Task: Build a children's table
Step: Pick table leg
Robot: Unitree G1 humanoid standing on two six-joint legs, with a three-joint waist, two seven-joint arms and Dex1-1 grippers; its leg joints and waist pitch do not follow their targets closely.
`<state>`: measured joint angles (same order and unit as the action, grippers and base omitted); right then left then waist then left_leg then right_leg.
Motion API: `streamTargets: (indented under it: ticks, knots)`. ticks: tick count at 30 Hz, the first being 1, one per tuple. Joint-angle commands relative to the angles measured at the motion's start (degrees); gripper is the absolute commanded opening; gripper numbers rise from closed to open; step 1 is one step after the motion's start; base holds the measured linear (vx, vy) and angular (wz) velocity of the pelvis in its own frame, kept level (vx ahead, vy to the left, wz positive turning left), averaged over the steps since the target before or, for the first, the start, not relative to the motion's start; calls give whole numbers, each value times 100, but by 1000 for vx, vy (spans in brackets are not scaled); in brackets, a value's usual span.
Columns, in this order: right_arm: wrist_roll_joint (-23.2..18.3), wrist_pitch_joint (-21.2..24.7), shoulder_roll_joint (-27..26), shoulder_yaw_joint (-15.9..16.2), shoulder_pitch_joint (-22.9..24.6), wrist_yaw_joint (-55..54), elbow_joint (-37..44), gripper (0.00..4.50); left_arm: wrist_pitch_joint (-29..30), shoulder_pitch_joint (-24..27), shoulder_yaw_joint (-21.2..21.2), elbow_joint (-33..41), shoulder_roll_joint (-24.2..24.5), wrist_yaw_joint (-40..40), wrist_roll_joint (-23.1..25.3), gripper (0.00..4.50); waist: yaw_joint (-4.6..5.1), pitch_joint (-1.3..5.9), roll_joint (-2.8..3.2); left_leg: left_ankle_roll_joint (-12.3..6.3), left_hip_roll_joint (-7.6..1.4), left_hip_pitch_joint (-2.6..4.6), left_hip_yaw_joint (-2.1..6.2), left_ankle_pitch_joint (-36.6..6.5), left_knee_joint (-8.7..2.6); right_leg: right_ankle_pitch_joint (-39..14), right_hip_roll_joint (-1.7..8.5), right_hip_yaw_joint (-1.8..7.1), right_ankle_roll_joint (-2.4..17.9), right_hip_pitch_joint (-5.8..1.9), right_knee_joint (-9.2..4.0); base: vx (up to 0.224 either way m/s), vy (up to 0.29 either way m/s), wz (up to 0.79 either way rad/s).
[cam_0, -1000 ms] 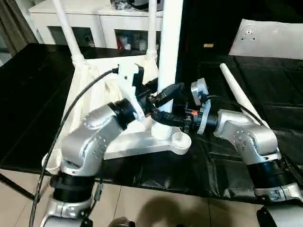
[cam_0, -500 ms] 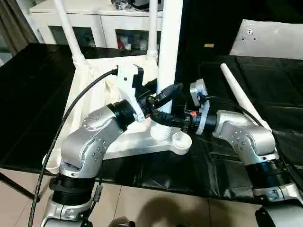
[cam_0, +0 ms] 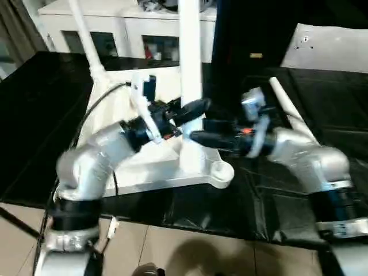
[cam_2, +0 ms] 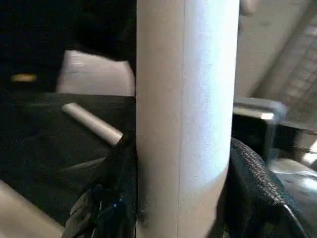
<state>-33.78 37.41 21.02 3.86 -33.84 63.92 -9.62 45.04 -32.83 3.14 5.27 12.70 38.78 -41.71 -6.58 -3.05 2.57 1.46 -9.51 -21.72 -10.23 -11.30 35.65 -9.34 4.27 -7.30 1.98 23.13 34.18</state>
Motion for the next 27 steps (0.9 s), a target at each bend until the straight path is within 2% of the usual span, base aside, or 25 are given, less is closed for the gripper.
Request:
streamTargets:
  ticks: [1, 4, 7, 9, 10, 12, 20, 21, 23, 25, 27]
  knots:
    - [4, 62, 80, 48, -114, 110, 87, 351, 28, -142, -157, 44, 138, 358, -69, 190, -19, 446, -82, -344, -374, 80, 169, -562, -378, -1686, 503, 377, 683, -342, -408, 0, 0, 0]
    - [64, 102, 142, 136, -172, 168, 51, 358, -22, -251, -303, -5, 243, 801, -103, 190, 6, 426, -82, -293, -366, 62, 163, -601, -387, -1874, 503, 378, 617, -352, -435, 0, 0, 0]
    - [102, 190, 188, 284, -225, 262, 55, 358, -21, -354, -511, -16, 335, 1340, -192, 190, 2, 435, -77, -270, -377, 81, 168, -592, -388, -1886, 502, 378, 600, -348, -428, 0, 0, 0]
    - [104, 214, 186, 320, -236, 306, 58, 358, -38, -370, -596, -12, 359, 1437, -165, 190, 10, 437, -100, -270, -383, 80, 164, -584, -388, -1821, 502, 385, 625, -344, -418, 0, 0, 0]
    - [104, 218, 185, 326, -239, 318, 58, 358, -49, -374, -613, -15, 363, 1456, -158, 189, 3, 437, -85, -270, -383, 78, 163, -576, -385, -1789, 507, 385, 674, -345, -410, 0, 0, 0]
    - [43, 307, 193, 390, -233, 441, 119, 358, -122, -422, -680, -89, 348, 1483, -88, 189, -3, 435, -93, -268, -380, 81, 158, -599, -385, -1814, 507, 386, 681, -349, -416, 0, 0, 0]
    - [21, 404, 254, 632, -177, 650, 222, 358, -380, -552, -822, -315, 312, 1692, 156, 189, -17, 437, -112, -243, -376, 68, 157, -561, -383, -1934, 521, 389, 585, -359, -429, 0, 0, 0]
    - [28, 408, 254, 639, -177, 655, 222, 330, -388, -557, -826, -321, 314, 1697, 159, 189, -16, 436, -108, -240, -379, 68, 161, -560, -385, -1929, 517, 387, 583, -355, -427, 0, 0, 0]
    - [83, 403, 267, 670, -173, 688, 224, 330, -422, -576, -855, -351, 330, 1717, 177, 189, -11, 437, -108, -240, -378, 70, 160, -564, -385, -1914, 511, 384, 579, -354, -430, 0, 0, 0]
    - [116, 399, 286, 699, -165, 698, 238, 293, -445, -577, -869, -366, 340, 1743, 196, 189, -4, 438, -98, -240, -382, 69, 164, -573, -386, -1893, 511, 384, 578, -354, -427, 0, 0, 0]
    - [137, 383, 297, 718, -159, 700, 245, 286, -453, -576, -870, -373, 343, 1753, 208, 189, -7, 440, -88, -231, -382, 71, 164, -570, -383, -1875, 512, 385, 591, -353, -425, 0, 0, 0]
